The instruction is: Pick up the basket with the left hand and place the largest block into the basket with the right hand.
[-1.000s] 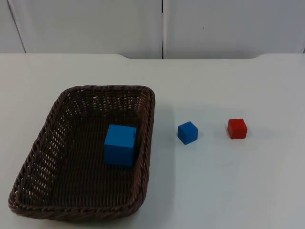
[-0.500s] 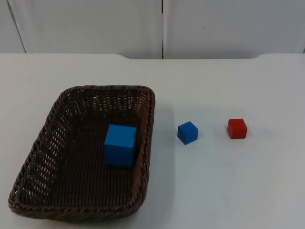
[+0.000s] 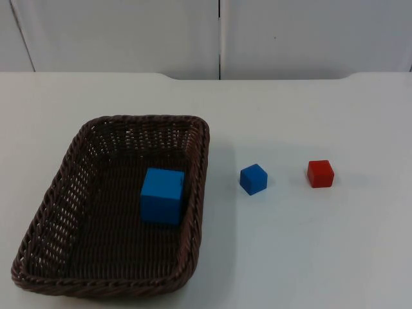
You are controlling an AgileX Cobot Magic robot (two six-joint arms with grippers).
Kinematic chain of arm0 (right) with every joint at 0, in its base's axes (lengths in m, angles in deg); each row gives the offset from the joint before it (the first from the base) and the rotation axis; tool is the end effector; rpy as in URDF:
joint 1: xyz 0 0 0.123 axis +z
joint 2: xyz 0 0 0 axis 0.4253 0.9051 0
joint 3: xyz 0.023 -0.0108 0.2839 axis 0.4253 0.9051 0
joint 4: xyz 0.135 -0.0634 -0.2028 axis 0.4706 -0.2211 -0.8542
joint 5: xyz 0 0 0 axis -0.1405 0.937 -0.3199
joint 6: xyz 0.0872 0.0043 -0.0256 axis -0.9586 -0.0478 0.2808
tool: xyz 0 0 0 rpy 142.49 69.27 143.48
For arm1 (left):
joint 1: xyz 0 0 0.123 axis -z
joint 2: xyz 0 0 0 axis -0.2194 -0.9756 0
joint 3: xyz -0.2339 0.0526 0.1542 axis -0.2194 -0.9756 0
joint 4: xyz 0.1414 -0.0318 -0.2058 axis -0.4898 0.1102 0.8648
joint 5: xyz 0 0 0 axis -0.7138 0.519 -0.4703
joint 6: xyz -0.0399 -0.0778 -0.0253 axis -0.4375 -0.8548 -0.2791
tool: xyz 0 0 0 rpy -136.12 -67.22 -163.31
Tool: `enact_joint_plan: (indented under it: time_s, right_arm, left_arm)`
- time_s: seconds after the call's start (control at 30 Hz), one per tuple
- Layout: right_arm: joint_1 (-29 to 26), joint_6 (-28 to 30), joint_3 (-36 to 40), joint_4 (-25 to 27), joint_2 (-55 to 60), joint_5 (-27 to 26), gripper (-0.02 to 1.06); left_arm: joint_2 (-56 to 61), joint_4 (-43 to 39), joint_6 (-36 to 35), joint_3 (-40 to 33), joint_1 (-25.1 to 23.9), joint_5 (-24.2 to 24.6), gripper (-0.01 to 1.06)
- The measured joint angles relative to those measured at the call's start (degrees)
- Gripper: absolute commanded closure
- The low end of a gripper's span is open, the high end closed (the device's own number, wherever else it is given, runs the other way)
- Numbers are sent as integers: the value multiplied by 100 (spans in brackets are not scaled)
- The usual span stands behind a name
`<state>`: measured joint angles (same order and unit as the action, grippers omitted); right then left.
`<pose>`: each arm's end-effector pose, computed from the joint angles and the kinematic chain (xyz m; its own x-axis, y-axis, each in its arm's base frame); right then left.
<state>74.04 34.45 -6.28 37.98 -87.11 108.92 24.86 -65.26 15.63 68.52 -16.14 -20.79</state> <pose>-0.0050 -0.0058 0.2821 -0.2729 -0.3656 -0.8899 -0.7633 0.6453 -0.0311 -0.0054 -0.0063 0.2753 -0.4788 -0.0196 -0.8777 0.0020 0.9997 -0.0234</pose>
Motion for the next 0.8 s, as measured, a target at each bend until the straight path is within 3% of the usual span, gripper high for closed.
enact_joint_plan:
  time_s: [0.53, 0.8]
  right_arm:
    - [-12, 0, 0, 0, 0, 0, -1]
    - [-543, 0, 0, 0, 0, 12, -1]
  left_arm:
    - [0, 0, 0, 0, 0, 0, 0]
    - [0, 0, 0, 0, 0, 0, 0]
